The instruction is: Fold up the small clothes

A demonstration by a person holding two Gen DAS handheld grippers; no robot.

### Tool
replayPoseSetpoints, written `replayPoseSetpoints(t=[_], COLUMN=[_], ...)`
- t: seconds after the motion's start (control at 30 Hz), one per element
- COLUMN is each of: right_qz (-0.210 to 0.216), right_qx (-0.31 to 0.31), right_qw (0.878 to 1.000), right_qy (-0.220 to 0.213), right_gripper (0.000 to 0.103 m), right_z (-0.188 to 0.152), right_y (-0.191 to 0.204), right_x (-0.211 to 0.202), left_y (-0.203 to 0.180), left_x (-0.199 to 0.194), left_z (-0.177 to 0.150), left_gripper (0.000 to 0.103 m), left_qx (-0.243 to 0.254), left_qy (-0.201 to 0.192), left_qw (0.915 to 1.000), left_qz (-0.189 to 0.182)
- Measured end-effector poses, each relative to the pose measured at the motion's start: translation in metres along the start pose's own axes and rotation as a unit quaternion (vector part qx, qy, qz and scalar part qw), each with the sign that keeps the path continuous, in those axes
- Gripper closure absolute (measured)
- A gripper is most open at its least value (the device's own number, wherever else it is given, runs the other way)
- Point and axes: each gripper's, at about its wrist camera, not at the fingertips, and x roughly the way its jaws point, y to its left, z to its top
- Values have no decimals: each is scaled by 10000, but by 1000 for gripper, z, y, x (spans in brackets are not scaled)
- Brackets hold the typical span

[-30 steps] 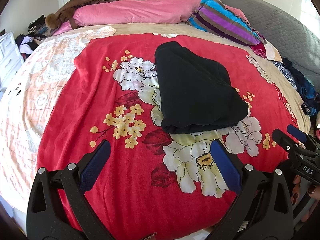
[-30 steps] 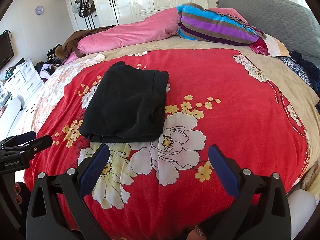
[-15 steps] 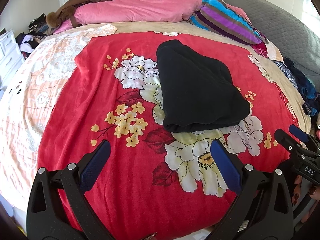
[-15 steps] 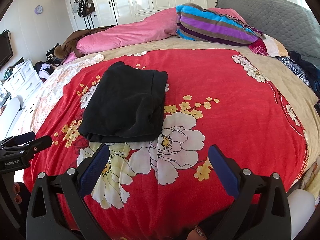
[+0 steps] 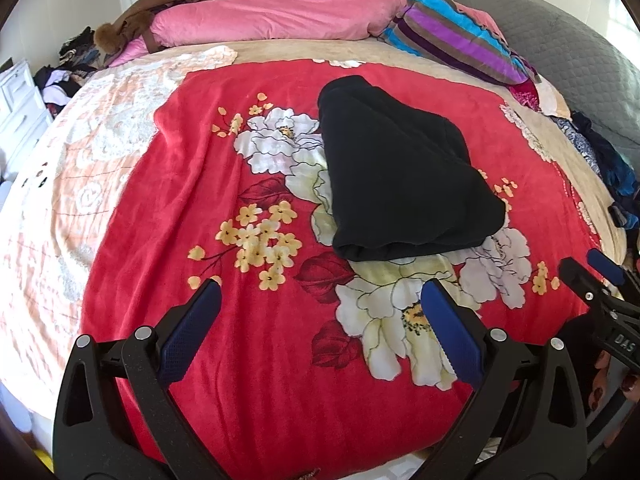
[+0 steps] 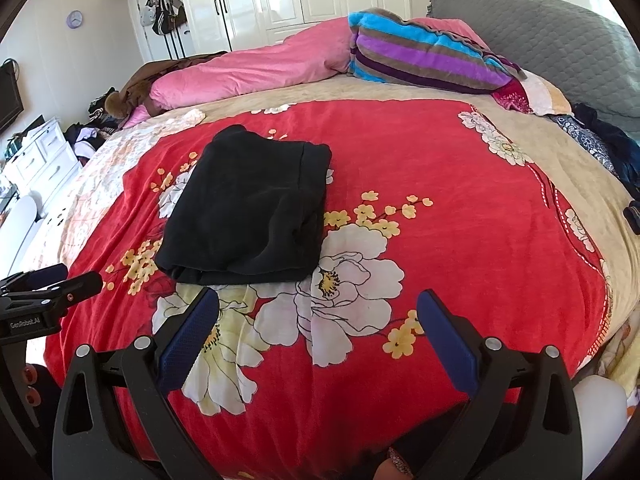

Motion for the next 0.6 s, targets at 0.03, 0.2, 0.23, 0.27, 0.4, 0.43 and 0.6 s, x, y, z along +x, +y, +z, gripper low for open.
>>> replayPoseSetpoints(t=[0.03,0.2,0.23,0.27,0.4,0.43,0.6], right_qz=[-15,-171,-208,-330,-1055,-1484,-3652], right_qx=[0,257,348,530,1494,1924,3453], right_qw=[10000,9994,9989,9974,9806,9671,8642], right_qy=[2,-163,-230,-349,-705,-749,-237], right_gripper=[4,4,4,4,4,4,4], right_z=[0,1,1,1,-17,-33,-130], right_y=[1,-14,-20,-33,-108,-145,-291], right_x=[-1,-25,-32,-43,-83,-95,-112], left_y=[0,13,19,25,93,117,255], left_x=[1,3,2,2,9,14,26], left_z=[0,1,3,4,10,11,4], left_gripper=[9,9,9,9,9,9,9], left_qx=[3,-230,-292,-377,-1038,-1218,-2227], left_qy=[22,155,148,135,207,250,254], left_qw=[10000,9995,9993,9990,9944,9920,9614], left_qz=[45,-156,-172,-173,38,238,1597])
